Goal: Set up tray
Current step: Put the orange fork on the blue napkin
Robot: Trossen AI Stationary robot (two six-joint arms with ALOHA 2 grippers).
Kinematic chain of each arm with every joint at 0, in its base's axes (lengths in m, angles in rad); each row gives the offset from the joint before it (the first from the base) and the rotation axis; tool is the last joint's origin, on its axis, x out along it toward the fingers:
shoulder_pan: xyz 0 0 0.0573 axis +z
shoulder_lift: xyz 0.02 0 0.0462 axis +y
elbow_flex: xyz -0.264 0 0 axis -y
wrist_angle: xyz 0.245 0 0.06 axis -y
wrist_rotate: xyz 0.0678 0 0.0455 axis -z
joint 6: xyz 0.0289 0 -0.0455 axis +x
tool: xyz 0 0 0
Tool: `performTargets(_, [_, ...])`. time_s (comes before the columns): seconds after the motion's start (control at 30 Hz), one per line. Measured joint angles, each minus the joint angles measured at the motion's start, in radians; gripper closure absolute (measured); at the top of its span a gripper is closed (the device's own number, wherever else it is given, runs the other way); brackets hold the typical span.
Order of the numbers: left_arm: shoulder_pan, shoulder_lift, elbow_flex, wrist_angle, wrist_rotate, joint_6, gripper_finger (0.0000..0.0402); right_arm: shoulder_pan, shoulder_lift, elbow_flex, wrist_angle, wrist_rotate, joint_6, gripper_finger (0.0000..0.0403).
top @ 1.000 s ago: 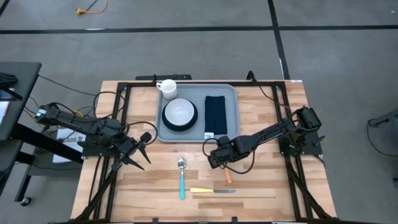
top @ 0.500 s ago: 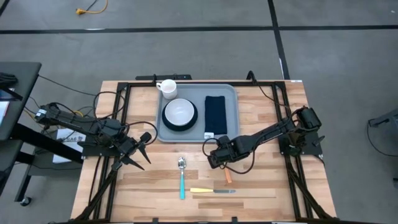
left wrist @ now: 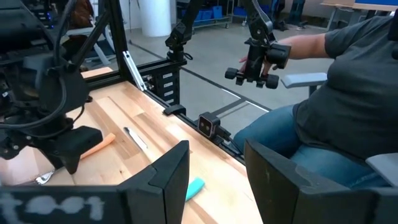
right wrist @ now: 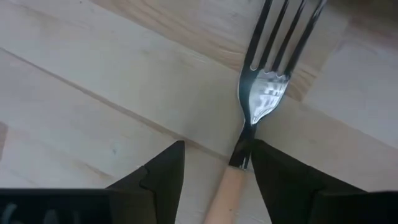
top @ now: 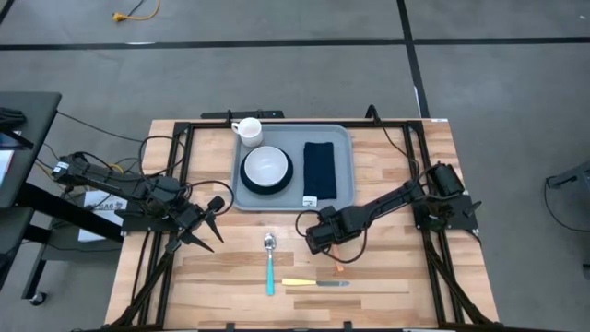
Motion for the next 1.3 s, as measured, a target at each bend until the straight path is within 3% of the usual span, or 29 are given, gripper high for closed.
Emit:
performTargets(0.3, [0.0,0.0,0.0,0.001,0.0,0.0,0.0257,-0.007,-0.042,-0.011,-0.005,0.013,0.02,0.0243])
performTargets(0.8, [0.0,0.0,0.0,0.001,0.0,0.002,0.0257,-0.029,-0.042,-0.013,-0.029,0.002,0.01,0.0388])
performTargets(1.1, [0.0,0.0,0.0,0.001,0.0,0.004,0.0257,-0.029,-0.042,-0.013,-0.026,0.005,0.032,0.0381])
performTargets(1.3, [0.0,0.0,0.0,-0.006,0.0,0.004,0.0257,-0.031,-0.036,0.039,-0.047,-0.031,0.045,0.0397])
